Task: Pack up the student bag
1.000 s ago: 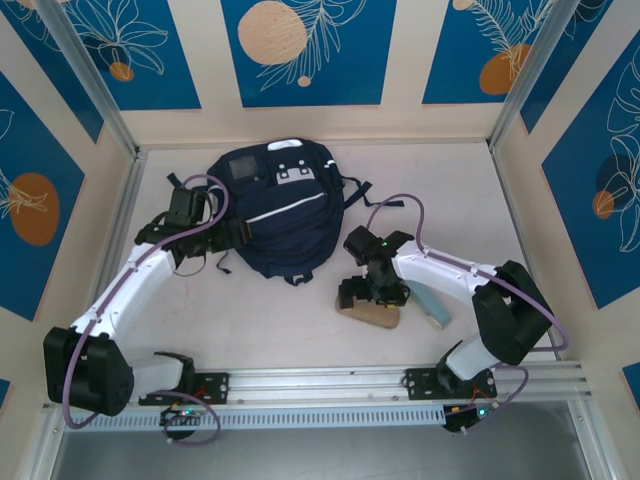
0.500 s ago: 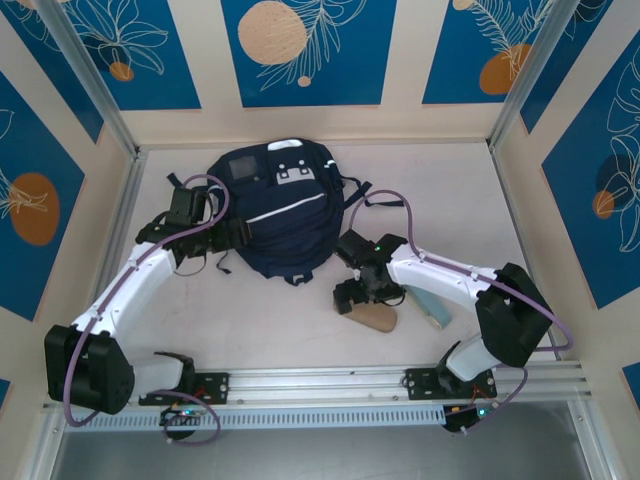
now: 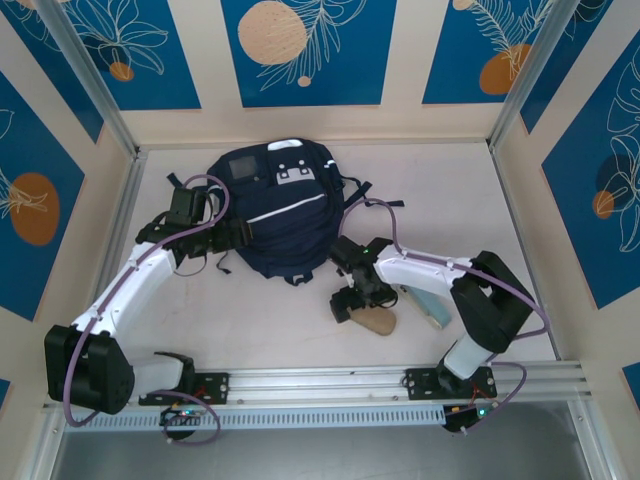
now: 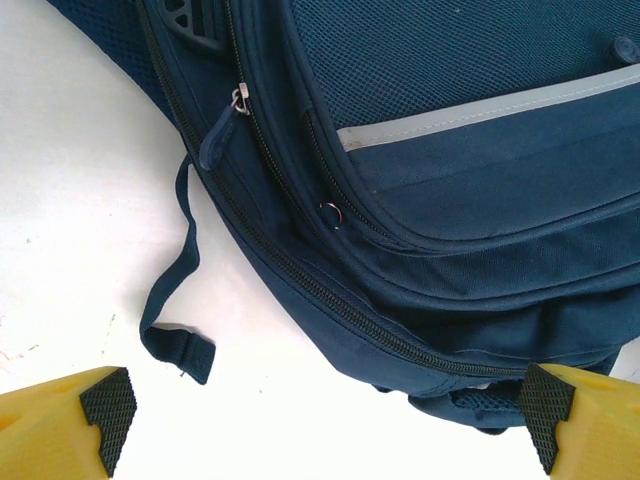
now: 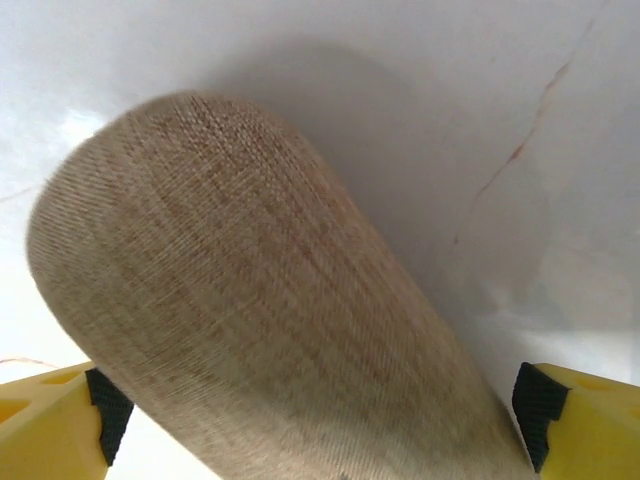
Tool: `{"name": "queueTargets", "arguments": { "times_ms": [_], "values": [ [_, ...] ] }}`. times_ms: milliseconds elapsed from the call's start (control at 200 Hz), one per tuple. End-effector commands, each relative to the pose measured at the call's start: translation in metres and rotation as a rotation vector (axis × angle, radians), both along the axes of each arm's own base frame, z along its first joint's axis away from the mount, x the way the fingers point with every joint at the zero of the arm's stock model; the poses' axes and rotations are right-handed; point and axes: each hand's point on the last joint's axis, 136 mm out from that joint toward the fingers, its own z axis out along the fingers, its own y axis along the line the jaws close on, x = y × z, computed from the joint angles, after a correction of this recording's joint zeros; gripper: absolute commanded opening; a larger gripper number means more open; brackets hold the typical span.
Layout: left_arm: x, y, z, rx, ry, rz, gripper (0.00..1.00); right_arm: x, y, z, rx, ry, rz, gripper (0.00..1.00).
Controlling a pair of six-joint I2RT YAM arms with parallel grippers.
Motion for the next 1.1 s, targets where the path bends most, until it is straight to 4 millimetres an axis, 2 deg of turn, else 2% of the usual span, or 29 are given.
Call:
{"name": "queueTargets", "arguments": {
  "times_ms": [0,105,190,230,450,575,685,835,940,1095],
  "values": [
    [0.007,-0.006,0.018,-0.030,-0.039,-0.034,1.00,-0.003,-0.001,0.000,-0.003,0.029,-0.046,0.96],
    [0.011,-0.015,0.026,-0.052,-0.064,-0.079,1.00,0.003,-0.006,-0.001,-0.008,0.021,-0.090,0.85],
    [0.016,-0.026,0.031,-0.068,-0.082,-0.129,0.98,0.007,-0.006,0.002,0.013,0.020,-0.110,0.57],
    [0.018,-0.033,0.034,-0.072,-0.089,-0.157,0.97,0.007,-0.005,0.003,0.026,0.029,-0.116,0.50],
    [0.029,-0.081,0.034,0.077,-0.122,-0.387,0.92,0.016,-0.001,0.019,0.104,-0.017,-0.166,0.46],
    [0.039,-0.108,0.021,0.229,-0.127,-0.549,0.85,0.025,0.000,0.033,0.183,-0.048,-0.234,0.43],
    [0.048,-0.123,0.004,0.376,-0.112,-0.690,0.77,0.032,-0.002,0.044,0.259,-0.065,-0.289,0.43],
    [0.063,-0.131,-0.020,0.534,-0.073,-0.835,0.67,0.040,-0.008,0.055,0.341,-0.083,-0.353,0.43],
    [0.079,-0.125,-0.033,0.639,-0.039,-0.861,0.63,0.042,-0.011,0.060,0.381,-0.087,-0.382,0.43],
    [0.087,-0.127,-0.046,0.677,0.013,-0.904,0.58,0.045,-0.016,0.063,0.400,-0.097,-0.402,0.43]
  ]
}}
